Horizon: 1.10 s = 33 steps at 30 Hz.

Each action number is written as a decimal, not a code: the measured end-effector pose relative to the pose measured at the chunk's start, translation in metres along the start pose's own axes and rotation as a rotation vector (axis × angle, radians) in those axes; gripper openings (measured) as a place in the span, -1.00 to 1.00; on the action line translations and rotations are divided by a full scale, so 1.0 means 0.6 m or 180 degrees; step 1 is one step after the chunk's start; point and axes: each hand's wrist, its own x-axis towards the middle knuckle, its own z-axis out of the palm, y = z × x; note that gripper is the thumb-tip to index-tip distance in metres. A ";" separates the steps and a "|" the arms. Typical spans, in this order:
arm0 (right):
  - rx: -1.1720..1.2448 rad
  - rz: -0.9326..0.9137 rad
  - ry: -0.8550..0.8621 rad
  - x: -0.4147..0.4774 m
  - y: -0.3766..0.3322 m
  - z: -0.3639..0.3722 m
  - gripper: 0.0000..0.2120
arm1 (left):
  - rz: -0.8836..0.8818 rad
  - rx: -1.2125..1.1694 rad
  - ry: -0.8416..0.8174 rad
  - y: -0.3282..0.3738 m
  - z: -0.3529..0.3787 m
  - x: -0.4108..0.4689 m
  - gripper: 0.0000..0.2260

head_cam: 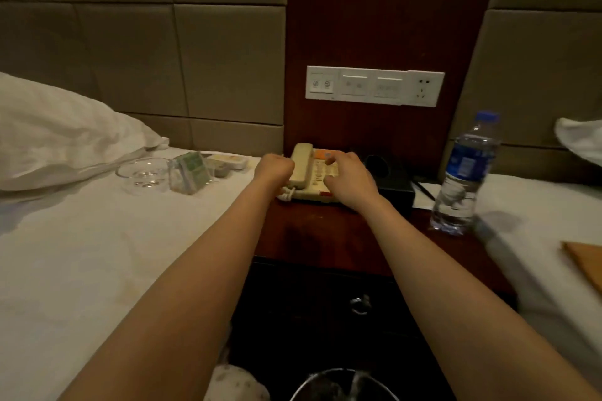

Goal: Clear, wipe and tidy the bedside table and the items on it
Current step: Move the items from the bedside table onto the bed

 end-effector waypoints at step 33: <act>0.1481 0.1600 0.0686 -0.059 0.308 -0.148 -0.29 | 0.0923 0.0334 -0.1461 0.089 0.377 -0.068 -0.58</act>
